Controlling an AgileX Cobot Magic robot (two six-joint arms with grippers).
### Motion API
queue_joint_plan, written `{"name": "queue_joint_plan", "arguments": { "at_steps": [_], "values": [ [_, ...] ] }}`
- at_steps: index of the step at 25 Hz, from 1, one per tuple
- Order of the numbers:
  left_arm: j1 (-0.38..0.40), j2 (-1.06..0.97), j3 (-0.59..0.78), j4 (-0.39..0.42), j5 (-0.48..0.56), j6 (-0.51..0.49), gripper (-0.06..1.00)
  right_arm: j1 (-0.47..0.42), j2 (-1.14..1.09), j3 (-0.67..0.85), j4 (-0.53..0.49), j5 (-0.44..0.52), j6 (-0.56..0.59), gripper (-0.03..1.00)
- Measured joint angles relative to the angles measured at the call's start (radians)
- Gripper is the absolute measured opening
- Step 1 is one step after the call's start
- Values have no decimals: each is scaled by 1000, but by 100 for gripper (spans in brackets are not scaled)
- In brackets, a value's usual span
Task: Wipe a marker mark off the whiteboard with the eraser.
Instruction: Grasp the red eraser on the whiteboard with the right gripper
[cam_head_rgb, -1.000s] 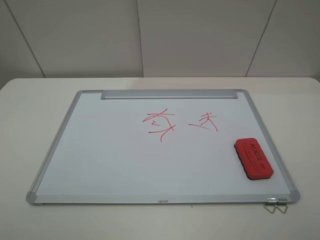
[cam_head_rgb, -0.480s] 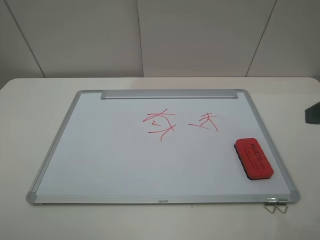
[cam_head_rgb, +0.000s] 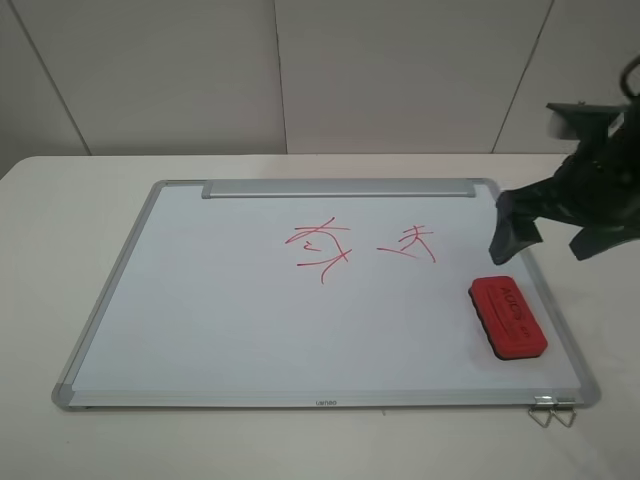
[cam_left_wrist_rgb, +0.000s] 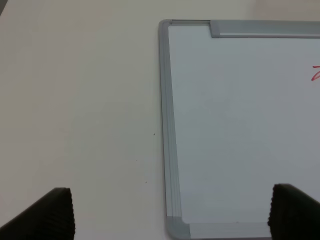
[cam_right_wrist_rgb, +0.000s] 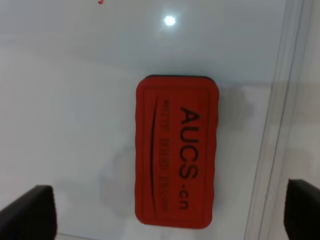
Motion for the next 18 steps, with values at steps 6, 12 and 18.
{"name": "queue_joint_plan", "arguments": {
  "at_steps": [6,12,18],
  "values": [
    [0,0,0,0,0,0,77,2,140,-12,-33,-59,5,83],
    [0,0,0,0,0,0,77,27,181,-12,-113,-83,76,83],
    [0,0,0,0,0,0,77,90,220,-12,-133,-124,150,83]
  ]
}}
